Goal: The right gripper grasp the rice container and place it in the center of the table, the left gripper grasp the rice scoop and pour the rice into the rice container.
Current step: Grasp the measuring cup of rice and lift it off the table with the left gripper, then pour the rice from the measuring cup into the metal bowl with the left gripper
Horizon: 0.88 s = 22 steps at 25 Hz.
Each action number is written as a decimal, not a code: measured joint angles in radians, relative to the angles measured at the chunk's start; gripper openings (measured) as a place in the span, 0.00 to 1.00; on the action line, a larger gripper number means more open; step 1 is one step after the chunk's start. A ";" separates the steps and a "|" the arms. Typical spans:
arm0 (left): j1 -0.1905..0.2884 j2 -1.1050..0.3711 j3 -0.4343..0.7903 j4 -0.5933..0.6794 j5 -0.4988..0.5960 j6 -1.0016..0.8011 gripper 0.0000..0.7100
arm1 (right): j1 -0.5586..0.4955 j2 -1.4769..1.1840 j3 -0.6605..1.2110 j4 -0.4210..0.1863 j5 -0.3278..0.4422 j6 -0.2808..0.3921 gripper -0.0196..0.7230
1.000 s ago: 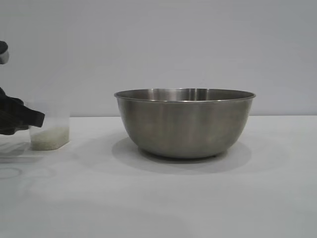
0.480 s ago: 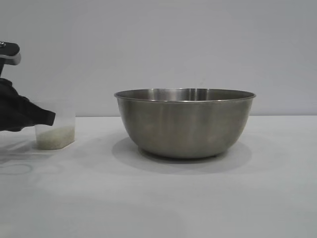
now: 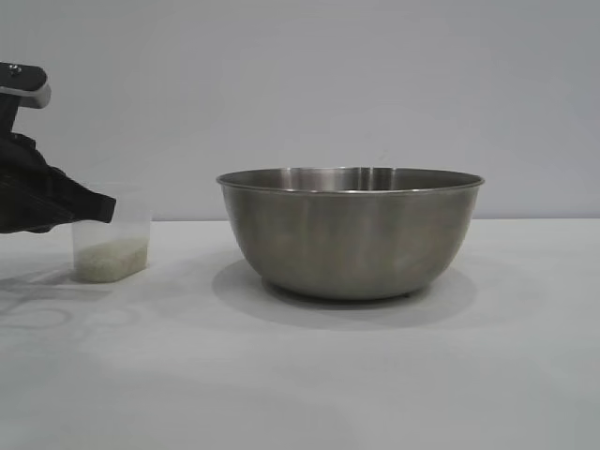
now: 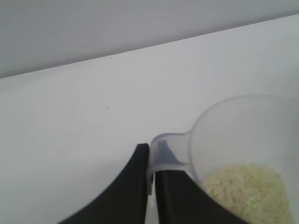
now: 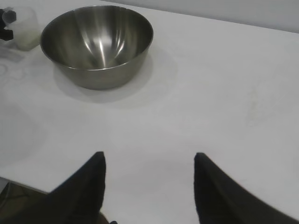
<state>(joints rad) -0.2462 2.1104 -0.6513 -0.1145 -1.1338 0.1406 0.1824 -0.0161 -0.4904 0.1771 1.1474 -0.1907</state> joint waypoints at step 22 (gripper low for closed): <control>-0.159 -0.237 -0.376 0.675 0.441 0.728 0.00 | 0.000 0.000 0.000 0.000 0.000 0.000 0.51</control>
<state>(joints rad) -0.4057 1.8738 -1.0278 0.5608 -0.6929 0.8683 0.1824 -0.0161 -0.4904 0.1771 1.1474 -0.1907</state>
